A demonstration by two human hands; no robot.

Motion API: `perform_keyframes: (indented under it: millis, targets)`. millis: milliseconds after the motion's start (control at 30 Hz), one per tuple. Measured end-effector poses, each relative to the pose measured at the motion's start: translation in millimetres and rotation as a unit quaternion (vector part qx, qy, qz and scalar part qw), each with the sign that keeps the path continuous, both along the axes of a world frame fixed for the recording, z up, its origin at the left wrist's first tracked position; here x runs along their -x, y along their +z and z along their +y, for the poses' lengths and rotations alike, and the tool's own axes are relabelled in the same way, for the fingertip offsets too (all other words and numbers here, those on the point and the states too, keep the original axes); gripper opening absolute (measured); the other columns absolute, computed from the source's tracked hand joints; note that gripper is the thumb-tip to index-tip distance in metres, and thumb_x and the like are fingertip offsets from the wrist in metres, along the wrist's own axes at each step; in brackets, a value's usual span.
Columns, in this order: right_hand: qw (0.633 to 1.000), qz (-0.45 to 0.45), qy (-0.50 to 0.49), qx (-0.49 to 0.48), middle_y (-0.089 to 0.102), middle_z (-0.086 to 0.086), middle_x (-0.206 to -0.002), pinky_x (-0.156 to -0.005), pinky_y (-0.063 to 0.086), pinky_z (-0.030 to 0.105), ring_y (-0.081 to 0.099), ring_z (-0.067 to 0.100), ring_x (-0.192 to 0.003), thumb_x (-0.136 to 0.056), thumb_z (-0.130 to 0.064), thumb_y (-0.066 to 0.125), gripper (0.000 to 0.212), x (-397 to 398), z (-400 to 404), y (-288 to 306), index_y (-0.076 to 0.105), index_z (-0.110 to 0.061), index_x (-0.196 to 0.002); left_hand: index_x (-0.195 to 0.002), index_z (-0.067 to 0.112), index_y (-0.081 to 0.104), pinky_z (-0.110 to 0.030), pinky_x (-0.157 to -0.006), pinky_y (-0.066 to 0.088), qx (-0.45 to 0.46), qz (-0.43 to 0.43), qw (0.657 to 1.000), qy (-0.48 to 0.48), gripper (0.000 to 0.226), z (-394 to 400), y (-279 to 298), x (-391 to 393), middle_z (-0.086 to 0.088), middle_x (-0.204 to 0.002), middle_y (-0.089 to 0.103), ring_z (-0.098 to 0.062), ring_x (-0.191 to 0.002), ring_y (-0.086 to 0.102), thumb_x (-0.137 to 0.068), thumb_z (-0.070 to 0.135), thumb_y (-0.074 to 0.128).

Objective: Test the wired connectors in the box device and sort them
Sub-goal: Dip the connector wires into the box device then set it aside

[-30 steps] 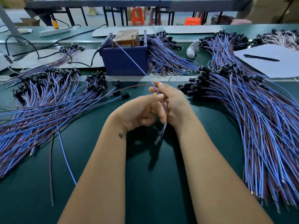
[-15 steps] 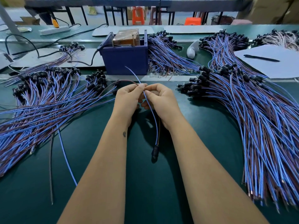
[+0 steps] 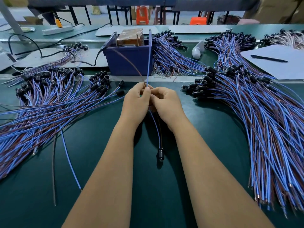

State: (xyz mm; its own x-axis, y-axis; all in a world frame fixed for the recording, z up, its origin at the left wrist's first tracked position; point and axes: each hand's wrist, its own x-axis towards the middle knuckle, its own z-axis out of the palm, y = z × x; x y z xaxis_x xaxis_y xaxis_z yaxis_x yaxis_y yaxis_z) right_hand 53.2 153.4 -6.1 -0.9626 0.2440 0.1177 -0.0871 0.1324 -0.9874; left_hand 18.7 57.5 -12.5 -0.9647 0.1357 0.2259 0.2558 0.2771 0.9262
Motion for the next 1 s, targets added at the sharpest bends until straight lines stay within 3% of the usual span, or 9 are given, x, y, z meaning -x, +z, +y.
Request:
perform_keyframes:
  millis: [67,133,233,367,533,633,700,833,1000]
  targets:
    - [0.999,0.000,-0.019,-0.029,0.067,0.012,-0.081,-0.061,0.048,0.023,0.058,0.013,-0.062,-0.095,-0.003,0.057,0.010,0.9,1.0,-0.5,0.067,-0.003,-0.095,-0.082,0.006,0.061,-0.032,-0.060,0.040,0.087,0.056,0.993,0.063,0.029,-0.7,-1.8,1.0,0.003,-0.067,0.058,-0.011,-0.063,0.051,-0.098,0.024,0.045]
    - [0.999,0.001,-0.040,-0.031,0.065,0.009,-0.074,-0.059,0.047,0.022,0.057,0.012,-0.059,-0.095,-0.004,0.055,0.011,0.8,2.8,-0.6,0.063,-0.009,-0.089,-0.084,0.005,0.063,-0.037,-0.063,0.044,0.101,0.056,0.988,0.102,0.032,-3.4,-1.9,2.7,-0.003,-0.071,0.063,-0.020,-0.066,0.054,-0.098,0.025,0.044]
    - [0.997,0.006,-0.073,0.011,0.060,0.004,-0.065,-0.052,0.044,0.021,0.053,0.011,-0.052,-0.096,-0.006,0.052,0.017,-0.2,7.5,0.3,0.057,-0.015,-0.083,-0.087,0.012,0.066,-0.031,-0.060,0.043,0.046,0.026,0.989,0.136,0.028,-8.8,-0.2,3.6,0.004,-0.065,0.062,-0.010,-0.056,0.050,-0.096,0.023,0.043]
    - [0.991,0.031,-0.092,0.090,0.061,-0.001,-0.060,-0.049,0.042,0.019,0.051,0.011,-0.048,-0.097,-0.010,0.054,0.014,-2.1,10.4,3.0,0.058,-0.017,-0.086,-0.092,0.025,0.067,-0.010,-0.052,0.037,-0.032,0.011,0.988,0.153,0.023,-15.7,1.9,4.1,0.008,-0.063,0.059,0.003,-0.050,0.047,-0.099,0.024,0.044]
    - [0.987,0.062,-0.129,0.068,0.065,-0.009,-0.067,-0.070,0.044,0.012,0.060,0.003,-0.071,-0.095,-0.014,0.059,0.015,-1.9,11.4,1.7,0.064,-0.025,-0.085,-0.090,0.031,0.068,-0.015,-0.063,0.043,-0.095,0.006,0.984,0.150,0.019,-21.3,2.6,6.8,0.008,-0.062,0.059,-0.003,-0.061,0.051,-0.099,0.027,0.051]
    - [0.984,0.073,-0.138,0.085,0.063,-0.008,-0.065,-0.067,0.042,0.010,0.057,0.003,-0.067,-0.095,-0.014,0.059,0.014,-0.2,10.6,1.3,0.066,-0.024,-0.087,-0.101,0.025,0.071,-0.008,-0.056,0.042,-0.136,0.010,0.979,0.153,0.018,-21.3,3.5,7.0,0.011,-0.060,0.054,0.003,-0.052,0.047,-0.099,0.023,0.053]
    - [0.983,0.072,-0.142,0.087,0.063,-0.007,-0.061,-0.063,0.041,0.015,0.051,0.002,-0.058,-0.095,-0.017,0.059,0.011,0.8,9.9,0.6,0.067,-0.024,-0.090,-0.103,0.024,0.072,-0.010,-0.051,0.039,-0.158,0.002,0.975,0.153,0.019,-20.6,4.1,7.2,0.014,-0.055,0.046,0.000,-0.048,0.040,-0.098,0.021,0.054]
    - [0.982,0.068,-0.143,0.100,0.063,-0.004,-0.060,-0.064,0.039,0.025,0.051,0.005,-0.058,-0.096,-0.016,0.059,0.011,1.9,9.5,0.6,0.067,-0.023,-0.092,-0.093,0.027,0.074,-0.013,-0.044,0.030,-0.177,-0.022,0.973,0.149,0.021,-19.8,5.2,6.4,0.017,-0.045,0.038,-0.003,-0.044,0.031,-0.096,0.021,0.054]
    - [0.983,0.050,-0.147,0.099,0.062,-0.007,-0.057,-0.068,0.040,0.031,0.054,0.011,-0.065,-0.096,-0.013,0.058,0.017,1.7,8.9,1.8,0.063,-0.025,-0.086,-0.084,0.029,0.073,-0.012,-0.044,0.033,-0.154,-0.040,0.973,0.165,0.023,-20.7,5.5,6.7,0.018,-0.043,0.047,-0.001,-0.042,0.038,-0.093,0.019,0.054]
